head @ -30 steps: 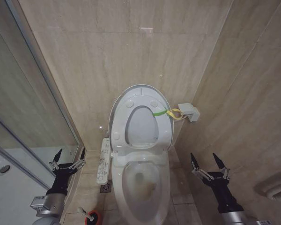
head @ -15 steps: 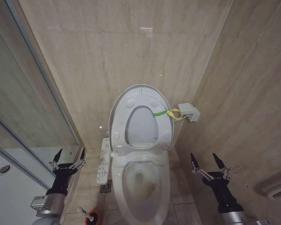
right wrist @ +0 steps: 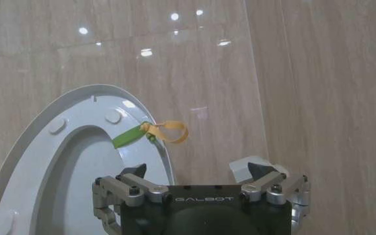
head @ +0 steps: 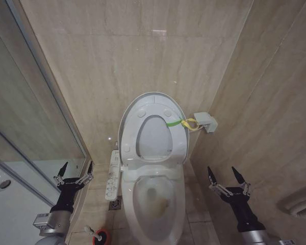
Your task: Open the toilet lid, clean the toilet bowl with a toilet brush, close the toilet lid, and flush.
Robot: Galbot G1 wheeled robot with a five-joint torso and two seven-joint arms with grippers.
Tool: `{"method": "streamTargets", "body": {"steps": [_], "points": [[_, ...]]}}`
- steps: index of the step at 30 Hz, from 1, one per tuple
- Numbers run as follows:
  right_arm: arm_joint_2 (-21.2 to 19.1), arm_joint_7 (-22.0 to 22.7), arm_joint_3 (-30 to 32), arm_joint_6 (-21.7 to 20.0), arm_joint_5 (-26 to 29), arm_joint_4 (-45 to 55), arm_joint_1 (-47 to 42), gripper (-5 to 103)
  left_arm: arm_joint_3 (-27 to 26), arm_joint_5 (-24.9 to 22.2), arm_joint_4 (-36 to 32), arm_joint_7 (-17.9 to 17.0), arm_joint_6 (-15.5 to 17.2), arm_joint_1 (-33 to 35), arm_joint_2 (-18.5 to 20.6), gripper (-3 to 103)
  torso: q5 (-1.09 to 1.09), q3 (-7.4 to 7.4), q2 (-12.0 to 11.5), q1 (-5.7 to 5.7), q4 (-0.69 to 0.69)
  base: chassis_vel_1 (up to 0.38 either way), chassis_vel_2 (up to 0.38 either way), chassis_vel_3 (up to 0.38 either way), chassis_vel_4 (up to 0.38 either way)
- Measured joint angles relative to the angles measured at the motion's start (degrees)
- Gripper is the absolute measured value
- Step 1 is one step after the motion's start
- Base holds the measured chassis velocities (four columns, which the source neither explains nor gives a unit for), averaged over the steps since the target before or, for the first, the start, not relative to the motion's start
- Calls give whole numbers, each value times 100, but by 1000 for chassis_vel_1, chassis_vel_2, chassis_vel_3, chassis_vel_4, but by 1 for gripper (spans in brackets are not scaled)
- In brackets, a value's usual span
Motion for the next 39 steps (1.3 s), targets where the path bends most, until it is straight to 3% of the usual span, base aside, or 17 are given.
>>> {"method": "streamTargets", "body": {"steps": [39], "points": [[0,0,0,0,0,0,0,100,0,0,0,0,0,0,0,100,0,0,0,0,0,0,0,0,0]]}}
